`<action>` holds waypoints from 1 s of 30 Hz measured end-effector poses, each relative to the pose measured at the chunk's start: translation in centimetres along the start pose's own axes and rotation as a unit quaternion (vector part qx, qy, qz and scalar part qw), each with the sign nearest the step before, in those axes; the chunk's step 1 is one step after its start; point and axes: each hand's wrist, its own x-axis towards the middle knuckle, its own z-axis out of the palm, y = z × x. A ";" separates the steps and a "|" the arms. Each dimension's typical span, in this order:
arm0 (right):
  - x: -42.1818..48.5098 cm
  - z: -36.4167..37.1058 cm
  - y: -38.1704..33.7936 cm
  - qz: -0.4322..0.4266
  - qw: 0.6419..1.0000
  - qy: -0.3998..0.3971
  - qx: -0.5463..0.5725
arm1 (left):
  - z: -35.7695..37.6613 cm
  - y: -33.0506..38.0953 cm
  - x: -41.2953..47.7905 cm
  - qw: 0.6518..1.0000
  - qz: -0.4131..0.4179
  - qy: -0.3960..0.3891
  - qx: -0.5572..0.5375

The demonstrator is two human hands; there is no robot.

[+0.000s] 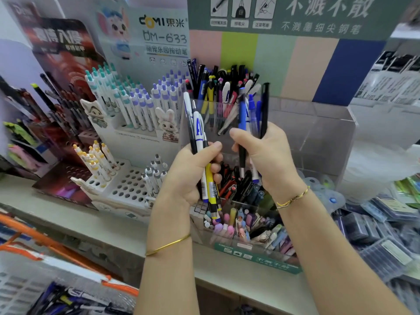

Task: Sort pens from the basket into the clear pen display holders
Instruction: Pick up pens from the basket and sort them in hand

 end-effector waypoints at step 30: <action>1.0 0.4 -0.3 0.094 0.986 -0.138 0.018 | 1.0 -1.1 0.6 0.983 0.075 -0.022 0.166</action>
